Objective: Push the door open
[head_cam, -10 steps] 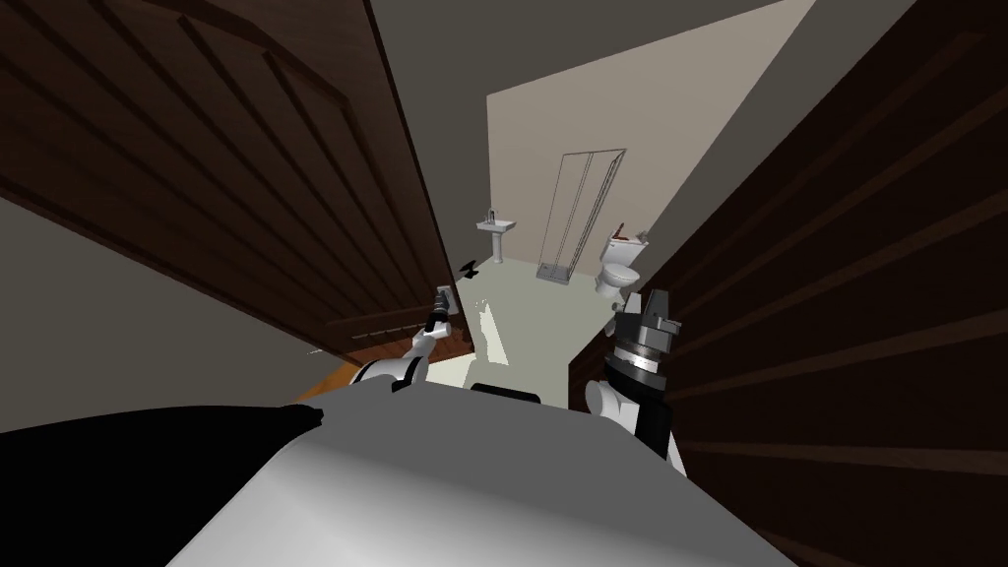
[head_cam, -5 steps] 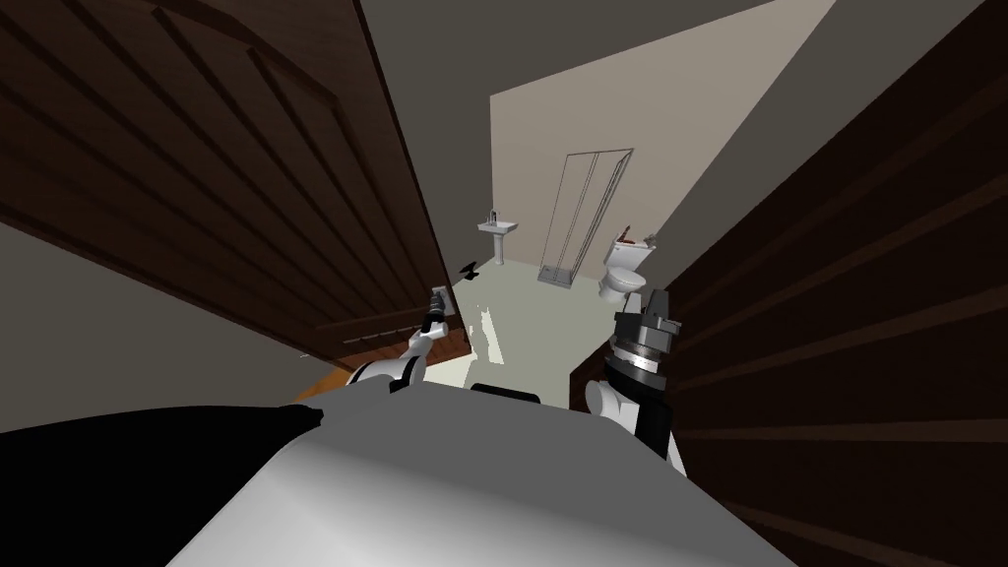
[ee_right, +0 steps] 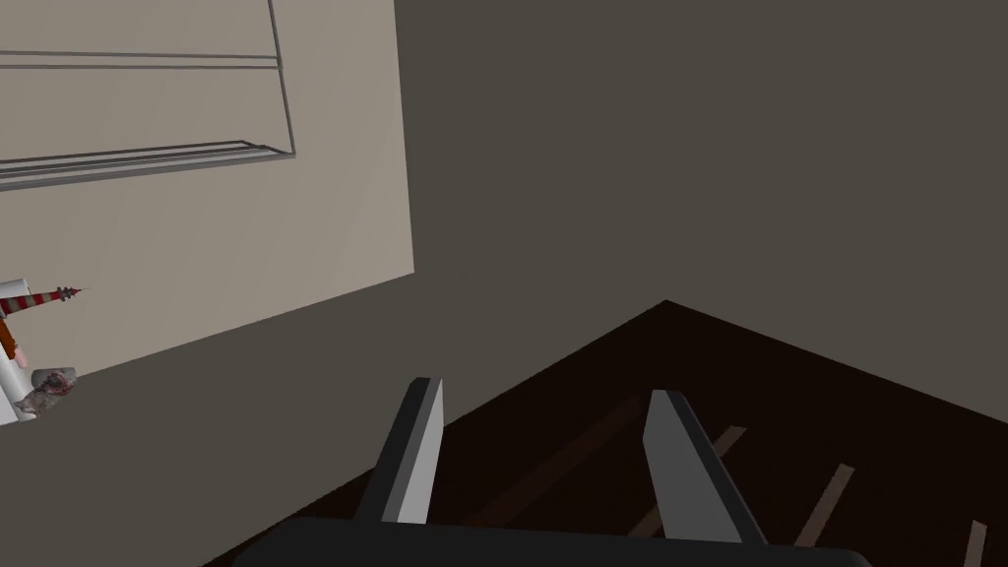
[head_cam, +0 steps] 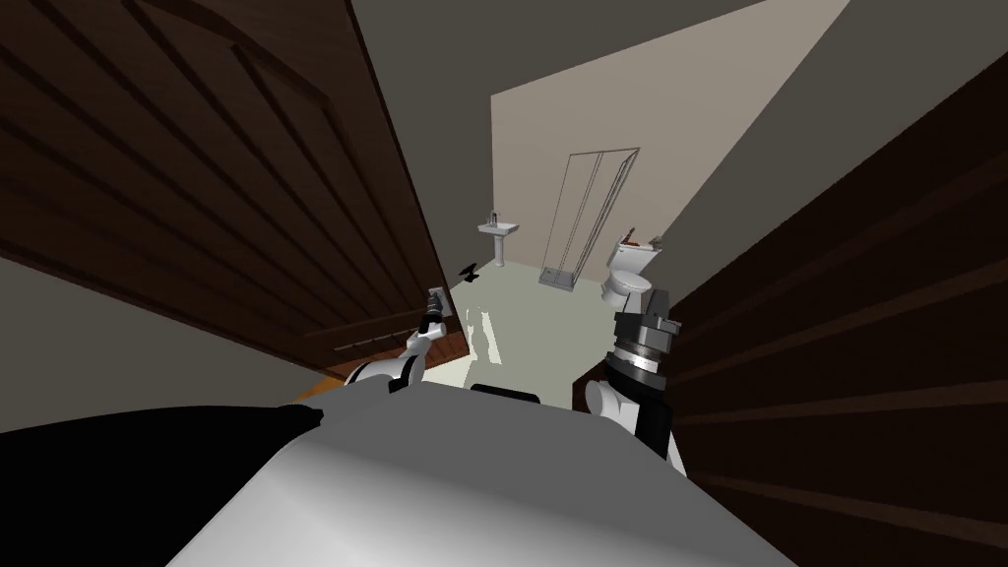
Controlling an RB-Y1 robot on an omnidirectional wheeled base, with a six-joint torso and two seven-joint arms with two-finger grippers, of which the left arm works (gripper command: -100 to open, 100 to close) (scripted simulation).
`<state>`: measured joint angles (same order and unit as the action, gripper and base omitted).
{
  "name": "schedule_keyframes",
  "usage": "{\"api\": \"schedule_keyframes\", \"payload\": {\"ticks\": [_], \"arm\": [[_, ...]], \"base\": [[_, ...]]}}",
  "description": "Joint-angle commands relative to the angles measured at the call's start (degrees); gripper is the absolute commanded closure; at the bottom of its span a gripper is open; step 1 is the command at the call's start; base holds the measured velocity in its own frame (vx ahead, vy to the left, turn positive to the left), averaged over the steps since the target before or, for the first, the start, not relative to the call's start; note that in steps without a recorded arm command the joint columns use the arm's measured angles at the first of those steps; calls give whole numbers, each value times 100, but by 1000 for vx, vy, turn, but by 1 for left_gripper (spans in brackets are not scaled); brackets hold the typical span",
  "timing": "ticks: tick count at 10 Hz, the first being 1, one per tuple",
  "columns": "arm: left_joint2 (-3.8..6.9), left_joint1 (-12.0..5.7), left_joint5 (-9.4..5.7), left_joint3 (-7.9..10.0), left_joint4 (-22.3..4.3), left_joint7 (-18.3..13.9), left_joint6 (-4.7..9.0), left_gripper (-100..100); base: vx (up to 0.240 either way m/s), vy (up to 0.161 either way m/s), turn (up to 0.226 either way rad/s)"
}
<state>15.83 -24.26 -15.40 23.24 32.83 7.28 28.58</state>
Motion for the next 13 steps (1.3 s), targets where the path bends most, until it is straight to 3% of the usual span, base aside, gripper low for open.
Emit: {"api": "schedule_keyframes", "payload": {"ticks": [1,9,10,13], "arm": [[70,48,-41,109,74,37,-2,100],[262,137,-225,557,-4,229,45,100],[206,180,-211,523,56,223,28,100],[284,210,-291,710,33,308,50,100]], "base": [[186,-20,41],[201,-34,55],[79,-20,34],[162,6,36]]}}
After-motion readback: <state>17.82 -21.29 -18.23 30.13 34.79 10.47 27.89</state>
